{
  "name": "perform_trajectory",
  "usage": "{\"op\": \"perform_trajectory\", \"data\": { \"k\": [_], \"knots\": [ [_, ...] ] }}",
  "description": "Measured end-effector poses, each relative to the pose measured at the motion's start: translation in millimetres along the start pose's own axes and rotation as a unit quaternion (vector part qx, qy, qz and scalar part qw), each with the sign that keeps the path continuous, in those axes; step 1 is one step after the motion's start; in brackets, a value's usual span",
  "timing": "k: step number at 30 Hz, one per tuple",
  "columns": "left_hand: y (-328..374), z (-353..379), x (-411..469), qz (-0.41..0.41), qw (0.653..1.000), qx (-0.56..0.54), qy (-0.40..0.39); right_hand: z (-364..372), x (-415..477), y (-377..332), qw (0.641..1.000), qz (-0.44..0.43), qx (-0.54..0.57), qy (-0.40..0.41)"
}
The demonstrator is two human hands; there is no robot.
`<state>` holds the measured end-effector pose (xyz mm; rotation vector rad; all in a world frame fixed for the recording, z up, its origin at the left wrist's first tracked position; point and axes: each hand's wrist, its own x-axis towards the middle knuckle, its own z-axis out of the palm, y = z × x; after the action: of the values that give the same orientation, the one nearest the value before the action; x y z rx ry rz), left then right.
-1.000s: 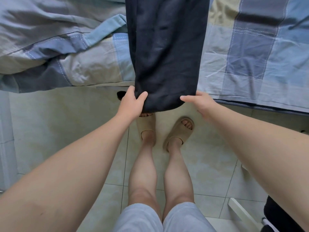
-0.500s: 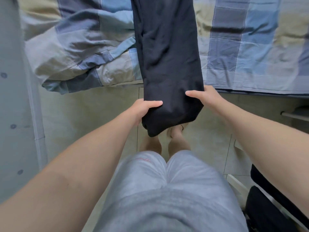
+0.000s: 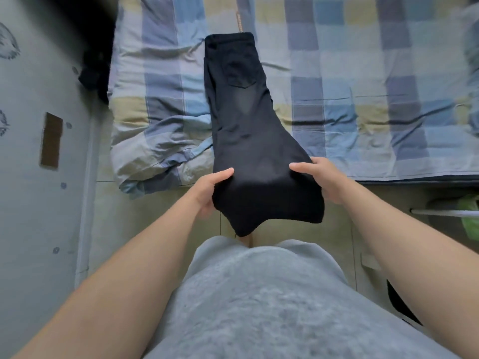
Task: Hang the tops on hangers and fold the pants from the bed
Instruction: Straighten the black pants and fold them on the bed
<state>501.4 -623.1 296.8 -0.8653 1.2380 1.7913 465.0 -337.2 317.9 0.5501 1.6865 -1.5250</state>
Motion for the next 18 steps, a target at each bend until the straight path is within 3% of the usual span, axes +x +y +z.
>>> {"op": "perform_trajectory", "data": {
  "k": [6,12,18],
  "knots": [
    [-15,8,-36,0.083,0.996,0.008,-0.008,-8,-44,24,0.998,0.037,0.002,-0.051],
    [-78,35,-72,0.141,0.990,0.022,0.008,-16,-86,74,0.996,0.040,0.035,-0.065],
    [-182,66,-95,0.119,0.982,-0.021,0.148,-14,-124,143,0.998,0.037,0.050,-0.008]
  ]
}}
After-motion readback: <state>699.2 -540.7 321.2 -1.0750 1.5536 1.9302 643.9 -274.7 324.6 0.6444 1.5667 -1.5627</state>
